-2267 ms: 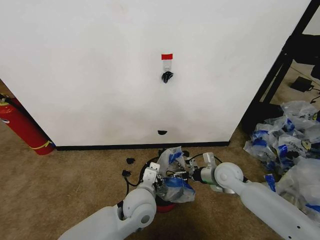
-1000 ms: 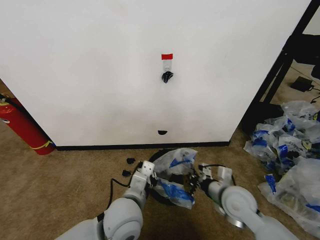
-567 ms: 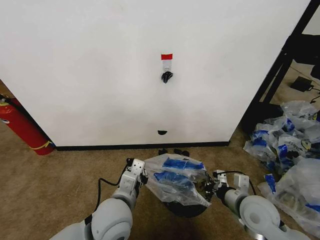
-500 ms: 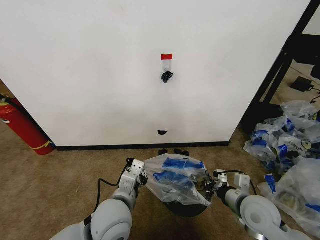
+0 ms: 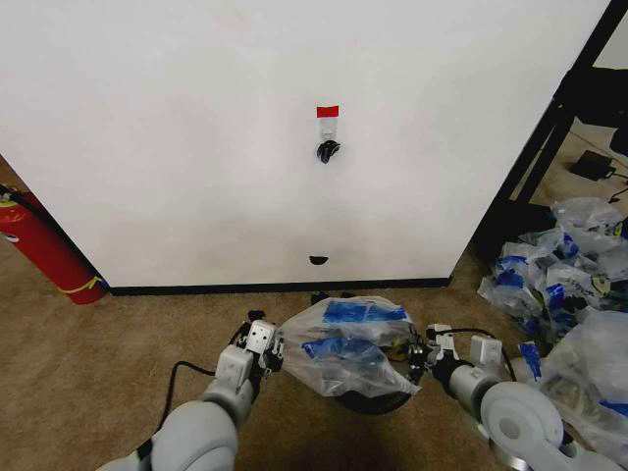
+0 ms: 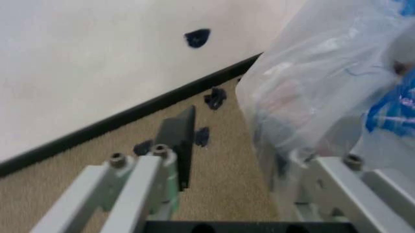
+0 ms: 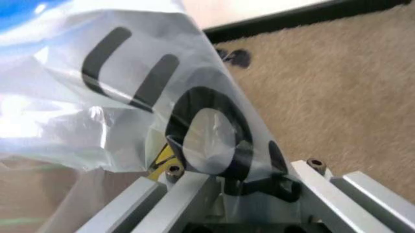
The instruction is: Pick up the garbage bag from the wall and place it over the trash bin.
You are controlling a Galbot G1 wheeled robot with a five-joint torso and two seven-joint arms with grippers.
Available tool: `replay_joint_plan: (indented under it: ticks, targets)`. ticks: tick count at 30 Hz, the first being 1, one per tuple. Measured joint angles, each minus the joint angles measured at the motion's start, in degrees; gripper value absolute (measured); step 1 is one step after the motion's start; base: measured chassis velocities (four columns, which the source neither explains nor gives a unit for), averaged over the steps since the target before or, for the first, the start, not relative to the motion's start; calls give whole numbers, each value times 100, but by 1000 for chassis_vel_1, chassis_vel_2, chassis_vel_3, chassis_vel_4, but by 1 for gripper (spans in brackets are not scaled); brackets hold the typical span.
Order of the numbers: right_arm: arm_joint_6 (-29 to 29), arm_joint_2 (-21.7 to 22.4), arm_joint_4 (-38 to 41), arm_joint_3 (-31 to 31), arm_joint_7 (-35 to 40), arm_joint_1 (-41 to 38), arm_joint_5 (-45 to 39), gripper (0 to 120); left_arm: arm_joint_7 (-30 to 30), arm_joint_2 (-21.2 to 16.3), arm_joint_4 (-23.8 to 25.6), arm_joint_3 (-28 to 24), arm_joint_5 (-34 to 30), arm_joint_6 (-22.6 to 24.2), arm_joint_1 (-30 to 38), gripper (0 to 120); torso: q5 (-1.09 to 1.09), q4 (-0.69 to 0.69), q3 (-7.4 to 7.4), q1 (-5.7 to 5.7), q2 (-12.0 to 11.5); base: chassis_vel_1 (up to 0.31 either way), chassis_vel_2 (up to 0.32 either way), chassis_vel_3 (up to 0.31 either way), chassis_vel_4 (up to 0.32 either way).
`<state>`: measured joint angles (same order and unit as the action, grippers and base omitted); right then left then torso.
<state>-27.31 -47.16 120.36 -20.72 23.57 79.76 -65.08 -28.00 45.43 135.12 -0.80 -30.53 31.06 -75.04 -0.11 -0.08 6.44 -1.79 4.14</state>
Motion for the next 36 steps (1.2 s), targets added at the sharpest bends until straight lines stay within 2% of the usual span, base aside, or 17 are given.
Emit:
replay_joint_plan:
  ticks: [2,6,8,10,14,17,22,26,30,32,34,36]
  targets:
    - [13,-17,-52,-110,-5,-8,-1,0,423,-108,70,74,332,-183,-141,50,1,0,0,0,0,0,0,0,0]
    - [53,-74,-157,-178,9,1,3,0,1081,-133,-13,-23,775,-599,-9,66,1,-1,0,0,0,0,0,0,0]
    - [63,-77,-174,-180,15,6,13,0,1182,-119,-60,-83,833,-691,65,68,0,-1,0,0,0,0,0,0,0]
    - [108,-103,-201,-209,28,14,60,0,1402,-72,-218,-258,899,-924,317,79,0,-2,0,0,0,0,0,0,0]
    - [163,-145,-201,-257,61,22,118,0,1582,-11,-372,-387,1033,-1268,534,94,0,-2,0,0,0,0,0,0,0]
    - [202,-146,-201,-257,94,7,188,0,1642,-9,-326,-367,1135,-1500,456,99,0,-1,0,0,0,0,0,0,0]
    - [331,-110,-227,-316,120,-7,240,0,1633,-107,74,-290,1189,-1754,198,100,0,2,0,0,0,0,0,0,0]
    - [432,-101,-292,-323,115,35,349,0,1689,-100,201,-272,1374,-1822,347,100,1,0,0,0,0,0,0,0,0]
    - [618,-175,-305,-178,-26,74,738,0,1992,53,-250,-262,1741,-1830,894,100,0,-3,0,0,0,0,0,0,0]
    - [675,-198,-303,-145,-77,74,842,0,2048,76,-366,-263,1798,-1823,961,100,0,-3,0,-1,0,0,0,0,0]
    - [973,-269,-308,-12,-372,70,1328,0,2284,142,-713,-278,2056,-1818,1083,100,-1,-2,1,-1,0,0,0,0,0]
    - [1245,-280,-382,83,-675,44,1760,0,2510,170,-839,-322,2289,-1846,1105,100,-1,2,0,0,0,0,0,0,0]
